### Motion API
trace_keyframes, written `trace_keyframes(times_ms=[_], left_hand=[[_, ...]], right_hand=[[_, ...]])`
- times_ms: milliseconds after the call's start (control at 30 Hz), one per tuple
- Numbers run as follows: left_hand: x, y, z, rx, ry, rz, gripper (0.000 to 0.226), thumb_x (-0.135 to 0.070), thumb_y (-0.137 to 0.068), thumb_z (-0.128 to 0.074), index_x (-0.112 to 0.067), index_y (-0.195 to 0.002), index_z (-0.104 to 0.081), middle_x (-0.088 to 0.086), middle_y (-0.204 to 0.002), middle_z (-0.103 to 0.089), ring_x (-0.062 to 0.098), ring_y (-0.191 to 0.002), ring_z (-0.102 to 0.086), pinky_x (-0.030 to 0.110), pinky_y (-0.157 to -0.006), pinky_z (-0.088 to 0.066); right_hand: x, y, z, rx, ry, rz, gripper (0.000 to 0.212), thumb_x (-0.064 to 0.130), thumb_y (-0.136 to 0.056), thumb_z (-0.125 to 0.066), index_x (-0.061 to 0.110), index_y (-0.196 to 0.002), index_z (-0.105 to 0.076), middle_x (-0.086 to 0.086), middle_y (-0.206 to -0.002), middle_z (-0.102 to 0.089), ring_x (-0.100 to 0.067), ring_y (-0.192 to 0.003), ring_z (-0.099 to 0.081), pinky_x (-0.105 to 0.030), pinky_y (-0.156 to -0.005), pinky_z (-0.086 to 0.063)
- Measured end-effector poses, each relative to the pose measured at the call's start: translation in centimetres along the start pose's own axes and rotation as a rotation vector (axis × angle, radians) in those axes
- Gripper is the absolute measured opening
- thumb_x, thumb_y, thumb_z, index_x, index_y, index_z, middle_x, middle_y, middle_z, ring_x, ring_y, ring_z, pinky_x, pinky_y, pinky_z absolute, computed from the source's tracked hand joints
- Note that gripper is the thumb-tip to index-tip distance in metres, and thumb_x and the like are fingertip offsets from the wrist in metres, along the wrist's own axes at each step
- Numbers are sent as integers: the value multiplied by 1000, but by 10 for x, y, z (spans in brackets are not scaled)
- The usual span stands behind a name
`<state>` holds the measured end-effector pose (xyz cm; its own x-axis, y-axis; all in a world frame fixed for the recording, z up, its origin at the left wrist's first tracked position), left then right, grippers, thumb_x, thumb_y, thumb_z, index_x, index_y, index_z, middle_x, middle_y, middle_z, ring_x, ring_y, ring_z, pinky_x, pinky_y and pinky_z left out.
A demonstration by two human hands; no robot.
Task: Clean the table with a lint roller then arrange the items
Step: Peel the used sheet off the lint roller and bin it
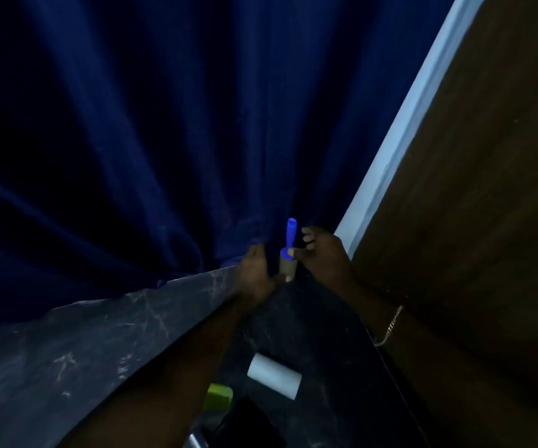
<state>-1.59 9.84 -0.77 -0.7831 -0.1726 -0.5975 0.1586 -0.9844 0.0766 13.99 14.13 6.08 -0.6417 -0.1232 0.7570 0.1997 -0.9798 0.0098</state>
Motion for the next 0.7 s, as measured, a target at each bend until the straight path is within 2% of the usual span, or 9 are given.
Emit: trace_keyframes(times_ms=[100, 167, 233, 333, 400, 467, 567, 633, 700], left_hand=[[1, -15, -25, -10, 177, 22, 79, -37, -77, -88, -12, -141, -50, 8, -136, -61, 24, -123, -60, 29, -98, -47], [6, -22, -34, -52, 255, 85, 53, -24, -85, -83, -10, -128, -57, 2, -116, -66, 15, -103, -64, 12, -83, -45], [-1, -27, -41, -42, 285, 30, 43, -18, -83, -83, -11, -119, -59, -6, -100, -64, 6, -85, -62, 8, -70, -45], [-4, -30, -41, -52, 294, 34, 33, -15, -88, -76, -9, -116, -59, -2, -96, -67, 11, -78, -62, 21, -66, -47], [-8, -28, -34, -81, 291, 36, 32, -16, -88, -76, -10, -115, -60, -1, -95, -67, 15, -81, -61, 24, -69, -44], [-14, -23, -27, -69, 304, 7, 27, -16, -88, -77, -12, -109, -60, -4, -89, -66, 15, -79, -64, 17, -63, -43], [-18, -11, -14, -56, 343, -27, 26, -15, -88, -78, -20, -103, -58, -10, -82, -65, -4, -70, -59, 4, -57, -41], [-23, -1, -2, -66, 371, -53, 28, -14, -85, -81, -19, -105, -62, -10, -84, -68, -7, -68, -61, 4, -58, -43], [-31, 9, 11, -88, 410, -86, 29, -13, -83, -82, -19, -106, -65, -5, -85, -73, -6, -69, -64, 10, -61, -48]], right_hand=[[-13, -11, -17, 17, -27, -16, 55, 33, -76, -82, 15, -123, -60, -1, -108, -65, -16, -91, -63, -27, -77, -51], [-20, -16, -31, 32, -35, -15, 45, 35, -76, -79, 20, -115, -61, 2, -103, -66, -17, -88, -65, -31, -73, -55], [-20, -18, -36, 9, -43, 17, 38, 32, -79, -77, 20, -110, -60, 2, -101, -67, -17, -88, -66, -34, -74, -57], [-14, -17, -34, -18, -8, 49, 19, 24, -83, -73, 25, -96, -58, 5, -90, -66, -15, -84, -65, -32, -73, -55], [-12, -15, -27, -39, -9, 46, 18, 21, -85, -70, 28, -83, -54, 9, -80, -63, -14, -78, -64, -34, -70, -56], [-10, -11, -17, -59, -46, 30, 21, 20, -85, -70, 30, -79, -54, 12, -74, -61, -10, -72, -62, -28, -65, -53], [0, 0, -1, -61, -86, 34, 13, 14, -86, -70, 21, -85, -59, 11, -73, -59, 1, -65, -55, -6, -53, -40], [10, 11, 10, -68, -116, 51, 12, 10, -86, -69, 18, -87, -60, 9, -74, -60, 4, -65, -53, -2, -53, -39], [21, 21, 21, -97, -139, 72, 12, 12, -85, -70, 19, -86, -60, 7, -76, -63, -1, -67, -57, -4, -57, -41]])
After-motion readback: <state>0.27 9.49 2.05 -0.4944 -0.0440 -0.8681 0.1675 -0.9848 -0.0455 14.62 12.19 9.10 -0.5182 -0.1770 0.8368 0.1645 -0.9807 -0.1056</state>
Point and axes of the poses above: each hand's wrist, its own y-axis away from the middle knuckle, its own z-axis out of the back of the hand, x = y × z, the point moved 10 cm from there along -y, towards the middle knuckle
